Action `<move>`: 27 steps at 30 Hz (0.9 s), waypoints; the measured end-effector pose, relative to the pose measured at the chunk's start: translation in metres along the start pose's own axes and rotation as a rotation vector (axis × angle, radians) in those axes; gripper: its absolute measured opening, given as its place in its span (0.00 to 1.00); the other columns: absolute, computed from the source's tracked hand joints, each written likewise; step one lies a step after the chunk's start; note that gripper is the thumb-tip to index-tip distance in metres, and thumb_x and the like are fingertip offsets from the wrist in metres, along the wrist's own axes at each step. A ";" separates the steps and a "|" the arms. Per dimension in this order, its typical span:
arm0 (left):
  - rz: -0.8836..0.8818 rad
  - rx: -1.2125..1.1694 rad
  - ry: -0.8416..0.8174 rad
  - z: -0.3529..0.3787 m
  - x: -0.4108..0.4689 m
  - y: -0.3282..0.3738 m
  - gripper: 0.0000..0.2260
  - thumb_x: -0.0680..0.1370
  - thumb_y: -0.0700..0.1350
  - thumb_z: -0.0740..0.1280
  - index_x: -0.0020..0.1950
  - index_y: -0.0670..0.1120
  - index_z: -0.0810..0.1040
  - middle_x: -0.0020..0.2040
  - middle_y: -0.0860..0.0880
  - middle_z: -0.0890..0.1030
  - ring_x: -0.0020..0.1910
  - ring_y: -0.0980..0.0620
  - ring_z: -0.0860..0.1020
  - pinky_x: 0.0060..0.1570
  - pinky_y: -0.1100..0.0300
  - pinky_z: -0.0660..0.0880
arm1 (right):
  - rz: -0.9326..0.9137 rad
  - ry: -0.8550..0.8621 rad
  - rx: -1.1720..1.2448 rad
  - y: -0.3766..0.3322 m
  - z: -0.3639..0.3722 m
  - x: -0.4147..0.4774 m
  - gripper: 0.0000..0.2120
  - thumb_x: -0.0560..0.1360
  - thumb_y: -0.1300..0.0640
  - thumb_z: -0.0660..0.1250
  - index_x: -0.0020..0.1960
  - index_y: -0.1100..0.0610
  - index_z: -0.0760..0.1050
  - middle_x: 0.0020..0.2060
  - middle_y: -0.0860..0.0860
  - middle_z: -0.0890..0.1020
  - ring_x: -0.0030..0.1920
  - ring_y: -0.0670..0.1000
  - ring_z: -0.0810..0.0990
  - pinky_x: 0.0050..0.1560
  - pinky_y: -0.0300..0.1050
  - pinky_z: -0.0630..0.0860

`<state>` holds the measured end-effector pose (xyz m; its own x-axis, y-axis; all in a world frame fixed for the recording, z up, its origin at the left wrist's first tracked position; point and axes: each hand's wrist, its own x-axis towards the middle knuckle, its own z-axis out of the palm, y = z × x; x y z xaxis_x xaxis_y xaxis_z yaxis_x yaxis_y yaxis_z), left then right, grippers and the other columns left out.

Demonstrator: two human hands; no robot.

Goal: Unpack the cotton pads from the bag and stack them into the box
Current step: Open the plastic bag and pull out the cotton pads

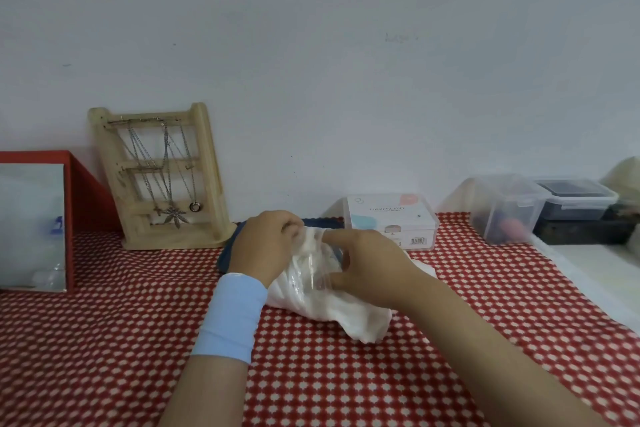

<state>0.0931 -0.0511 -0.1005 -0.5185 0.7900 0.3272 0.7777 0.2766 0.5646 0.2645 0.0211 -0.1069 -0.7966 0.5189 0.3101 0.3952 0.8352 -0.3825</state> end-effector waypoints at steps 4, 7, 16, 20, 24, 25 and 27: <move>-0.005 -0.088 -0.005 0.008 0.001 -0.002 0.11 0.83 0.39 0.62 0.57 0.48 0.83 0.51 0.56 0.81 0.51 0.58 0.78 0.45 0.72 0.69 | -0.027 0.008 -0.194 -0.007 0.009 0.001 0.20 0.76 0.43 0.68 0.65 0.48 0.71 0.45 0.43 0.78 0.44 0.47 0.78 0.43 0.40 0.69; -0.025 -0.092 -0.016 0.014 0.002 -0.006 0.11 0.81 0.35 0.63 0.49 0.47 0.82 0.49 0.52 0.83 0.49 0.54 0.80 0.42 0.73 0.70 | -0.023 0.054 -0.215 -0.007 0.013 0.004 0.13 0.77 0.49 0.67 0.62 0.47 0.77 0.50 0.45 0.81 0.51 0.49 0.79 0.47 0.41 0.72; -0.082 -0.137 -0.319 0.000 0.005 -0.013 0.15 0.81 0.39 0.60 0.58 0.51 0.83 0.56 0.54 0.84 0.53 0.58 0.80 0.55 0.62 0.76 | 0.040 -0.115 -0.266 -0.013 0.022 0.007 0.31 0.75 0.53 0.69 0.74 0.48 0.60 0.53 0.48 0.78 0.51 0.51 0.80 0.51 0.47 0.79; -0.029 -0.191 -0.711 -0.007 0.000 -0.017 0.43 0.71 0.50 0.78 0.80 0.58 0.58 0.75 0.60 0.67 0.72 0.58 0.69 0.75 0.56 0.65 | 0.176 -0.048 -0.167 -0.015 0.023 0.011 0.18 0.77 0.57 0.65 0.66 0.54 0.71 0.50 0.50 0.82 0.50 0.51 0.81 0.50 0.45 0.78; 0.029 0.090 -0.754 -0.002 -0.004 -0.012 0.60 0.64 0.51 0.83 0.82 0.61 0.42 0.80 0.60 0.59 0.76 0.54 0.65 0.74 0.56 0.65 | 0.224 -0.012 -0.105 -0.008 0.022 0.008 0.13 0.79 0.59 0.62 0.63 0.54 0.74 0.50 0.49 0.82 0.48 0.48 0.78 0.48 0.40 0.73; 0.030 0.103 -0.741 -0.001 -0.004 -0.010 0.60 0.65 0.51 0.83 0.82 0.61 0.42 0.81 0.58 0.59 0.75 0.53 0.66 0.74 0.55 0.66 | 0.222 -0.028 -0.104 -0.006 0.022 0.006 0.13 0.78 0.59 0.63 0.63 0.54 0.73 0.48 0.48 0.80 0.47 0.49 0.77 0.48 0.41 0.73; 0.024 0.070 -0.719 0.001 -0.003 -0.012 0.58 0.66 0.50 0.82 0.82 0.61 0.43 0.82 0.56 0.58 0.77 0.53 0.64 0.75 0.54 0.64 | 0.208 -0.055 -0.112 -0.003 0.024 0.006 0.13 0.78 0.59 0.63 0.62 0.55 0.72 0.43 0.47 0.76 0.45 0.49 0.75 0.47 0.41 0.72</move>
<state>0.0858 -0.0561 -0.1090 -0.1575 0.9542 -0.2544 0.8195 0.2700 0.5054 0.2475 0.0168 -0.1251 -0.7150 0.6740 0.1859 0.5992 0.7277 -0.3336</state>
